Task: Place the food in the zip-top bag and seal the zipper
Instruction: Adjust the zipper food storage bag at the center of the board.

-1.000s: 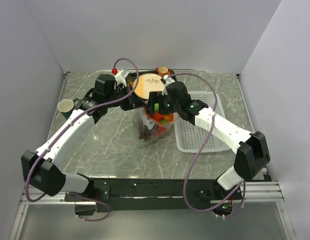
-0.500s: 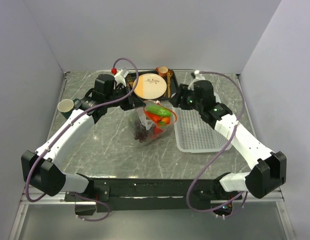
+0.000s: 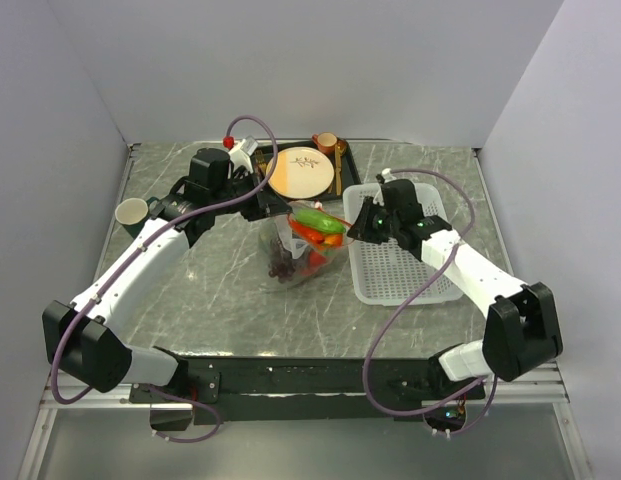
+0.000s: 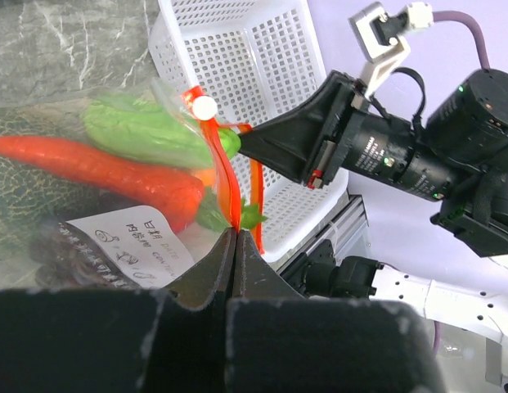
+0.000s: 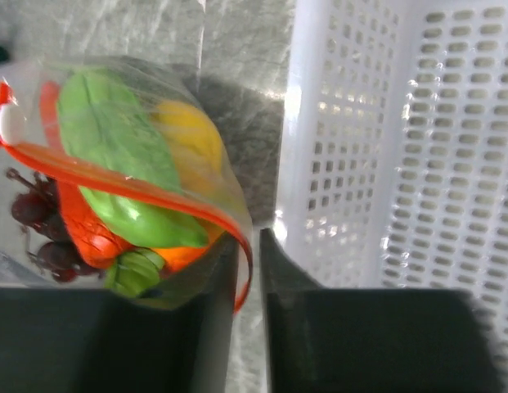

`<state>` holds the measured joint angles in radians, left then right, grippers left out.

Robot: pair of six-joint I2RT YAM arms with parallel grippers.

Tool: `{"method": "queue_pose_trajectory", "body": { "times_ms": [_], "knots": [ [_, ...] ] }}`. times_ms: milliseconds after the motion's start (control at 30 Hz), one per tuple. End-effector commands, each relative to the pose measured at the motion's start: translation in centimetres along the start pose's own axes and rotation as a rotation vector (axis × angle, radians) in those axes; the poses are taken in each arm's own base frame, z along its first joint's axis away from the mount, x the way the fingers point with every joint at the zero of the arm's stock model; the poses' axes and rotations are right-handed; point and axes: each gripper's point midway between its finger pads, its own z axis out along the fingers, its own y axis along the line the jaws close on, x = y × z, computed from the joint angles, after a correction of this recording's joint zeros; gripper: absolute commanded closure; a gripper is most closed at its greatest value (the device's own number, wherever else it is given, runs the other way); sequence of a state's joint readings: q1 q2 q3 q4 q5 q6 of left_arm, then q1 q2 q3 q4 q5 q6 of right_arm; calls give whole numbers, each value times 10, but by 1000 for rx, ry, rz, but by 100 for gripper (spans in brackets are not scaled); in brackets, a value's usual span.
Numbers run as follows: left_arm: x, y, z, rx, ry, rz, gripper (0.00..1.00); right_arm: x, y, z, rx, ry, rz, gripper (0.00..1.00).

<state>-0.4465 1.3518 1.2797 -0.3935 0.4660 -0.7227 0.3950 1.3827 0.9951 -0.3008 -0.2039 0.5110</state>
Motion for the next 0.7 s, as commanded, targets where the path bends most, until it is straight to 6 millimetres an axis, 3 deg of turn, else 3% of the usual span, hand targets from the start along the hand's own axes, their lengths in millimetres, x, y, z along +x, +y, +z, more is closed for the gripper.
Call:
{"method": "queue_pose_trajectory", "body": {
  "times_ms": [0, 67, 167, 233, 267, 300, 400, 433, 533, 667],
  "knots": [
    [-18, -23, -8, 79, -67, 49, 99, -23, 23, 0, -78, -43, -16, 97],
    [-17, -21, -7, 72, -66, 47, 99, -27, 34, -7, -126, -59, -22, 100],
    [-14, -15, -3, 61, -57, 42, 99, -40, 68, -32, -238, -116, -46, 100],
    [-14, -10, 2, 45, -46, 39, 99, -57, 98, -61, -306, -193, -93, 100],
    [-15, -10, 4, 45, -44, 39, 99, -52, 120, -71, -356, -195, -138, 100],
    [-15, -9, 7, 46, -38, 35, 99, -59, 140, -85, -406, -225, -165, 100],
    [-20, -27, 12, 142, -35, 23, 99, -47, 184, -97, -532, -157, -243, 100],
    [-20, -36, 14, 173, -29, 6, 99, -38, 185, -78, -511, -99, -244, 100],
    [-24, -41, 21, 174, -38, 12, 99, -25, 194, -60, -490, -42, -265, 100],
    [-30, -28, 8, 87, -112, 11, 99, -29, 178, -46, -374, -54, -235, 100]
  ]
}}
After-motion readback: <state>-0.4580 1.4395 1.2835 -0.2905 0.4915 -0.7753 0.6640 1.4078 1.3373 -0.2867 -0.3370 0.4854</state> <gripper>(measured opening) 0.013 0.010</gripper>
